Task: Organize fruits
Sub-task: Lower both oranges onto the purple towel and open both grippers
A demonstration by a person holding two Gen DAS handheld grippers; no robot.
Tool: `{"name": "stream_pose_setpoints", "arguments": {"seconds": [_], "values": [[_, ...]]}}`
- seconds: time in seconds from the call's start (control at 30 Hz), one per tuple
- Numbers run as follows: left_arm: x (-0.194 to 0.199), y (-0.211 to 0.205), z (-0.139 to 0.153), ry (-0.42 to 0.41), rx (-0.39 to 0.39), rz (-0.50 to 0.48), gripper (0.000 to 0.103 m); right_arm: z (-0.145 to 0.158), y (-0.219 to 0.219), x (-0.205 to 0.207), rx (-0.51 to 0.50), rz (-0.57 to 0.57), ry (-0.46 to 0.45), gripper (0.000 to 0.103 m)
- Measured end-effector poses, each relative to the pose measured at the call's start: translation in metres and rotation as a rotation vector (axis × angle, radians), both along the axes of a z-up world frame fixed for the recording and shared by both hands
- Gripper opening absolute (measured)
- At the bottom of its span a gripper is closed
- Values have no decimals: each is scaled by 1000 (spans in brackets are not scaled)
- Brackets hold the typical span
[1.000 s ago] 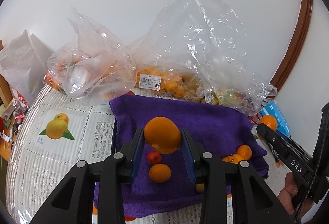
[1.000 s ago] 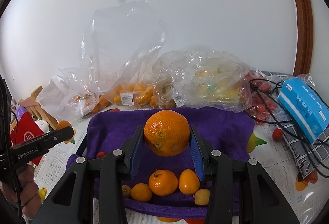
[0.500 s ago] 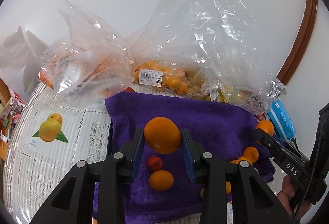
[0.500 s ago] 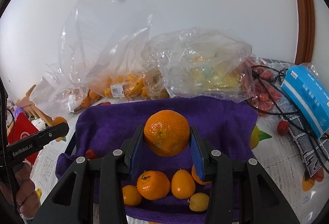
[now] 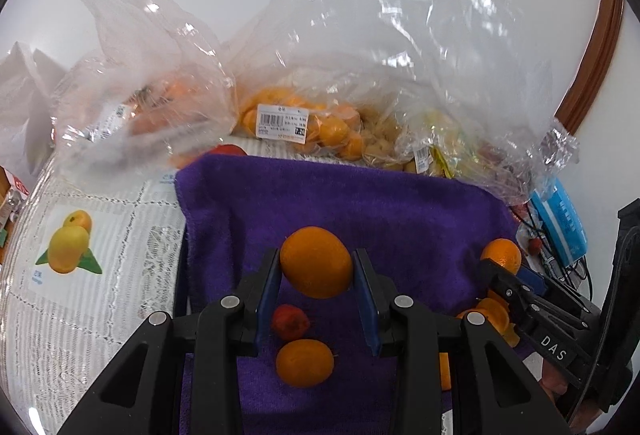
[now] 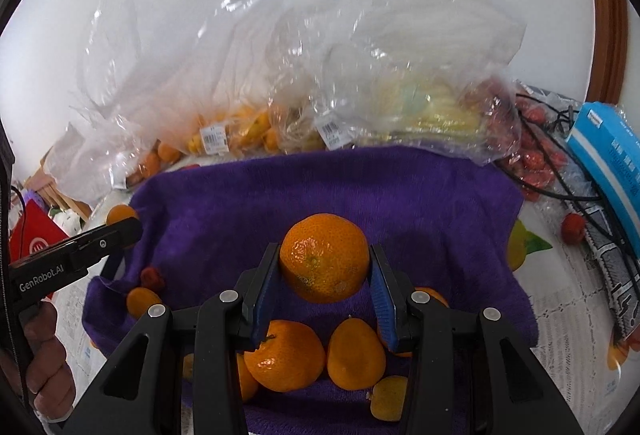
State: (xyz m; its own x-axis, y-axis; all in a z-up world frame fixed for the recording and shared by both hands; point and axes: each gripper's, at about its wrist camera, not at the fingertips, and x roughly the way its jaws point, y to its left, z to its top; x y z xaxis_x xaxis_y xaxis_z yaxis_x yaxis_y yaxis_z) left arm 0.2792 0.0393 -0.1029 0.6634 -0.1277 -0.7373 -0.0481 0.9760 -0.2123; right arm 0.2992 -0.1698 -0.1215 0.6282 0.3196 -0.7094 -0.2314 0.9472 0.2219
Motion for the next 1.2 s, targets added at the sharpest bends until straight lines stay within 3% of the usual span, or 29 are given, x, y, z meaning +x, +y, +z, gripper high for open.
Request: {"name": "stream_pose_setpoints", "arguments": {"seconds": [0.47, 1.2], "values": [[12, -11, -20, 59, -1, -18, 34, -18, 11, 6, -54, 17, 43, 43], [25, -12, -34, 123, 0, -25, 34, -20, 14, 5, -80, 33, 27, 43]]}}
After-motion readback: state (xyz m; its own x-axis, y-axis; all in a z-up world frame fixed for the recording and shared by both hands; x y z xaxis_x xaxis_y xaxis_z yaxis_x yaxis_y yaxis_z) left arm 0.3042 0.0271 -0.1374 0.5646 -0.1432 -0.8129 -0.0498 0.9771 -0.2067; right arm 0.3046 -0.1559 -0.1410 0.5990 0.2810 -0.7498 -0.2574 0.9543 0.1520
